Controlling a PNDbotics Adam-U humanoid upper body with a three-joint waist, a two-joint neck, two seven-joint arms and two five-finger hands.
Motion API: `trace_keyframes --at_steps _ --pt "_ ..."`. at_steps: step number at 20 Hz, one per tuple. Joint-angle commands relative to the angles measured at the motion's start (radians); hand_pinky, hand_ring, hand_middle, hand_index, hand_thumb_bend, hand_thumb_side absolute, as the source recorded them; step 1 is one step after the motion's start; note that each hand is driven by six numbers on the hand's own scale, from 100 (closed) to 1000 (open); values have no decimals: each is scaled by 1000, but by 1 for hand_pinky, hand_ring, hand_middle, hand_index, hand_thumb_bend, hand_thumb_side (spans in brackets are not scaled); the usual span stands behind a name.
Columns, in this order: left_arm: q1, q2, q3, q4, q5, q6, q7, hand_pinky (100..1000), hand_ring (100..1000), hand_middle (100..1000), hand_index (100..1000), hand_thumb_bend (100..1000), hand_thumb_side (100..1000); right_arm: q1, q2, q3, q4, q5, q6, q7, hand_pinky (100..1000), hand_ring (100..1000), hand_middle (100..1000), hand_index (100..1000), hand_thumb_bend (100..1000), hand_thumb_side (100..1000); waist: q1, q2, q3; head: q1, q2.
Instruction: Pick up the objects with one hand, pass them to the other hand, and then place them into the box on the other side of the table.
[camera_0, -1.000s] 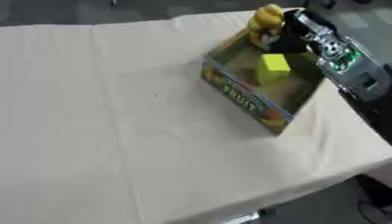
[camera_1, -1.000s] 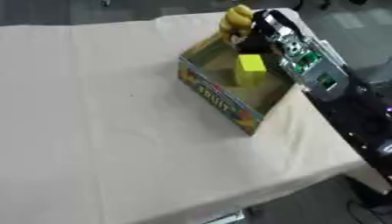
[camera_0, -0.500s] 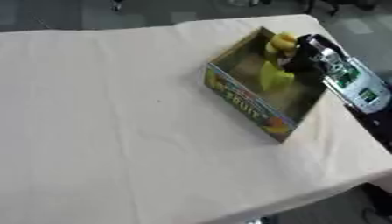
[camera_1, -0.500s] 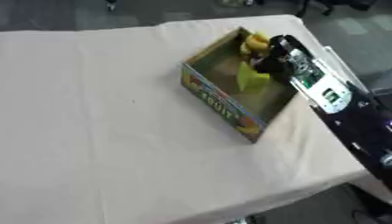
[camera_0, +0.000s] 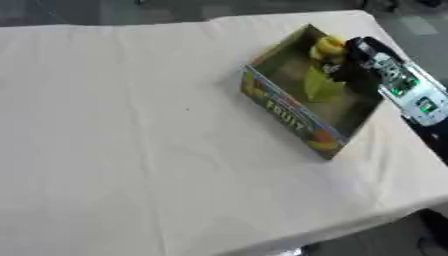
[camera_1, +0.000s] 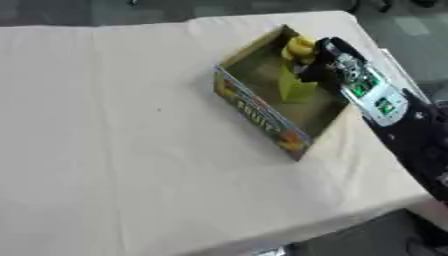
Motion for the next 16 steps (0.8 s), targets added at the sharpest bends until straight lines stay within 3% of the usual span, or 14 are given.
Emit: trace_keyframes --at_steps 1,3,6,10,12,16 --pt "-10 22 11 -19 -1 31 24 472 608 581 792 168 627 -2 -28 -13 3 57 -21 33 859 807 649 906 115 402 4 11 0 8 8" --pt "-10 23 11 -19 0 34 23 472 607 581 792 169 628 -2 -24 -24 -10 68 -24 19 886 844 676 915 197 289 5 12 -2 11 7" --pt "-11 24 12 -19 -1 37 25 471 607 581 791 169 628 3 -23 -25 -31 48 -15 3 891 865 823 964 224 145 5 13 -4 14 10" --pt "-12 22 8 -21 -9 33 18 473 609 587 792 178 648 6 -27 -15 -53 22 -5 4 876 868 868 986 256 186 3 12 -6 14 11" --pt "-14 20 7 -20 -12 35 15 472 608 585 791 167 640 11 -32 -8 -68 36 -16 18 881 882 885 1000 287 121 1 11 -4 15 8" --pt "-17 20 4 -21 -14 36 9 475 611 589 798 178 664 12 -34 -12 -87 60 -32 36 891 890 887 1000 310 100 -1 11 1 17 5"
